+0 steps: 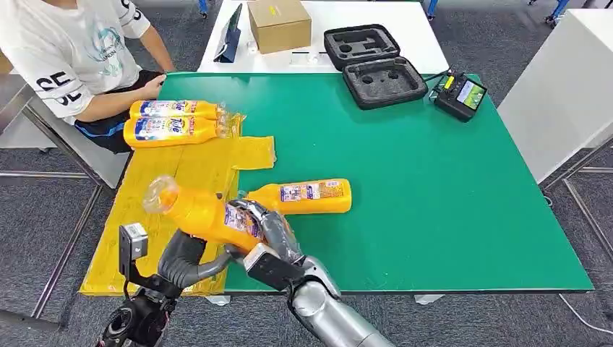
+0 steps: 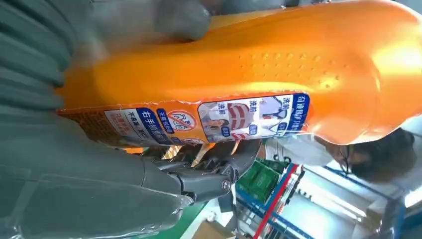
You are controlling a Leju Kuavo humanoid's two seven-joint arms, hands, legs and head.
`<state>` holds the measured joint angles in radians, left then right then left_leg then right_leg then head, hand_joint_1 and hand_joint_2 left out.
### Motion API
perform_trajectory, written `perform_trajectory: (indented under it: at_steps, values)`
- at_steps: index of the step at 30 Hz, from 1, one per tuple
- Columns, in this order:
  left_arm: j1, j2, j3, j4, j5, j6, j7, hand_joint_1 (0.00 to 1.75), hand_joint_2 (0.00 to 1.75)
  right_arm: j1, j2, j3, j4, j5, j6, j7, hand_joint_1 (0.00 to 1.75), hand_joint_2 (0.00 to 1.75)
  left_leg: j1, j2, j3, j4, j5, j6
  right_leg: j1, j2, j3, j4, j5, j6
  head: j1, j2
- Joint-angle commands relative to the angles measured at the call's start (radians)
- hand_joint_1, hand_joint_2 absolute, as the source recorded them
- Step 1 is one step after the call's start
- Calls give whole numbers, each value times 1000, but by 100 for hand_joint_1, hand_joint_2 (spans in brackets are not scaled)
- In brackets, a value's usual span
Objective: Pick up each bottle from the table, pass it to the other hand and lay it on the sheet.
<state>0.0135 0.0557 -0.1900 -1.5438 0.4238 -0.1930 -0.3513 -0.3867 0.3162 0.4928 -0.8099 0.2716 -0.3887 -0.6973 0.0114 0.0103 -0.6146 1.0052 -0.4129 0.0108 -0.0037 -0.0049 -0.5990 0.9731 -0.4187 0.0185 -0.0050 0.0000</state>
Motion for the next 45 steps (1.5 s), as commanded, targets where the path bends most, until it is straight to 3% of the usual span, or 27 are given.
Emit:
perform_trajectory:
  at_steps: [1,31,40,41,42,43,45]
  values:
    - [-29,1,-41,73,55,-28,24,0,175,-59,5,48,144,5,-13,-1,175,175,0,-1,3,-1,0,0,0,-1,3,-1,-1,0,0,0]
    - [-72,-38,10,86,168,23,5,0,175,-38,28,121,201,57,19,-1,175,175,0,-2,2,-1,0,0,0,-2,3,-1,-1,0,0,0]
    - [-129,18,-48,134,152,112,24,0,175,-37,33,242,223,-37,-5,0,175,175,0,-3,3,-1,0,0,0,-2,3,-1,-1,0,0,0]
    - [-130,22,-51,131,157,120,20,17,175,-43,33,256,230,-54,-14,-1,175,175,0,-4,5,-1,-1,-1,0,-3,5,-1,-2,-1,0,0]
    - [-130,25,-54,127,157,127,19,141,175,-47,33,263,236,-63,-19,-1,175,175,0,-3,4,-1,0,0,0,-2,4,-1,-1,-1,0,0]
    - [-131,26,-55,124,159,130,19,171,175,-50,33,264,240,-66,-20,-1,175,175,0,-3,5,-1,-1,0,0,-2,5,-1,-2,-1,0,0]
    - [-132,24,-52,121,161,148,15,175,175,-56,33,270,246,-63,-30,-1,175,175,0,-2,3,-1,0,0,0,-2,3,-1,-1,0,0,0]
